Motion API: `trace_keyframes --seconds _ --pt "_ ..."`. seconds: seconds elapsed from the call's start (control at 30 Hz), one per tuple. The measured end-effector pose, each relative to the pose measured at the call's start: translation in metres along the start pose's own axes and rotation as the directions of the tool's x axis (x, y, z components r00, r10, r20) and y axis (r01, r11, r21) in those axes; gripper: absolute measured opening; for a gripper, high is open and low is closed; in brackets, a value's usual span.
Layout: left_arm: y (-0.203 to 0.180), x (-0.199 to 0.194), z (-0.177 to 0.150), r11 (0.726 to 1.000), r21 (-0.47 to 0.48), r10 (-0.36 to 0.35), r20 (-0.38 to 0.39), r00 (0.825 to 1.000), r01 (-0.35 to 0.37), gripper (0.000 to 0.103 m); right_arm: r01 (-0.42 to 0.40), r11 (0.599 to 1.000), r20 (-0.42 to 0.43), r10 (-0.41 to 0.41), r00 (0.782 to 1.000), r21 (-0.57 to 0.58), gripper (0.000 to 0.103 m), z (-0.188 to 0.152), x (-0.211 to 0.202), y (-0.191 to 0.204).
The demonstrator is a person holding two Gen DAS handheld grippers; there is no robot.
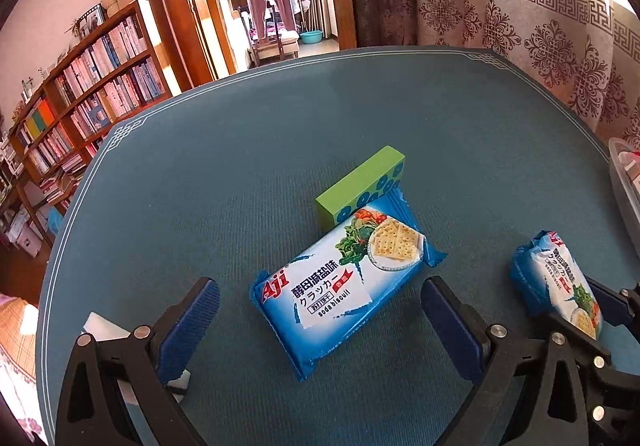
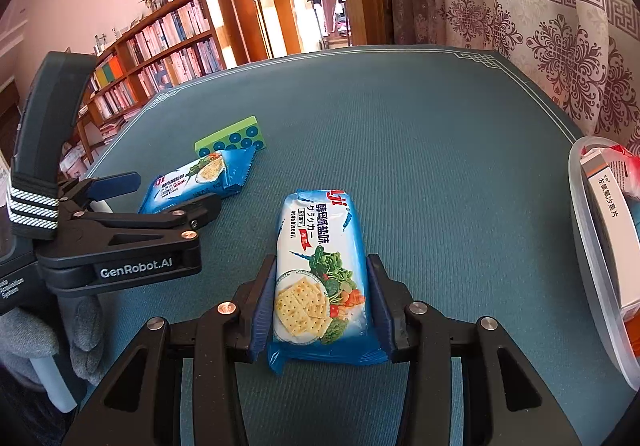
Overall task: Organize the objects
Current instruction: 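Grasp the other biscuit pack with the left tool while the right tool holds its pack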
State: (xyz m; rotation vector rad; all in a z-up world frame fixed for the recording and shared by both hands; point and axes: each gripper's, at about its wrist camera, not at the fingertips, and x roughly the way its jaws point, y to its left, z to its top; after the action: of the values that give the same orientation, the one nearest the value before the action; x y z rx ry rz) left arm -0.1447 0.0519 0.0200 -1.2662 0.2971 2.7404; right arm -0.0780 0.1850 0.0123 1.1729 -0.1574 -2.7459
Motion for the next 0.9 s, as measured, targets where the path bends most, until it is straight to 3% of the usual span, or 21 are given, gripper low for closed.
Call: trace_keyframes --seconds 0.3,0.37,0.53,0.63,0.77,0.9 --pt "-0.002 0.009 0.007 0.999 0.029 -0.045 -0.017 0.999 0.045 0.101 -0.003 1.000 0.001 0.003 1.000 0.002 0.045 0.000 0.000 0.000" --pt "-0.002 0.008 0.007 0.997 0.029 -0.069 -0.018 0.997 0.070 0.095 -0.004 1.000 0.001 0.004 1.000 0.003 0.045 0.000 0.000 0.001" --pt "-0.011 0.000 0.003 0.994 0.044 -0.097 -0.014 0.995 0.097 0.067 -0.004 1.000 0.001 0.004 1.000 0.002 0.045 0.000 0.000 0.000" --pt "-0.012 -0.004 0.000 0.994 0.032 -0.105 -0.017 0.994 0.105 0.062 -0.006 1.000 0.001 0.006 1.000 0.004 0.045 -0.001 -0.001 0.000" --pt "-0.013 -0.008 -0.005 0.994 0.022 -0.110 -0.018 0.994 0.110 0.062 -0.007 1.000 0.002 0.007 1.000 0.005 0.045 -0.002 0.000 0.002" --pt "-0.012 -0.003 -0.001 0.994 0.016 -0.105 -0.024 0.994 0.105 0.076 -0.008 1.000 0.002 0.008 1.000 0.005 0.045 -0.002 0.000 0.001"
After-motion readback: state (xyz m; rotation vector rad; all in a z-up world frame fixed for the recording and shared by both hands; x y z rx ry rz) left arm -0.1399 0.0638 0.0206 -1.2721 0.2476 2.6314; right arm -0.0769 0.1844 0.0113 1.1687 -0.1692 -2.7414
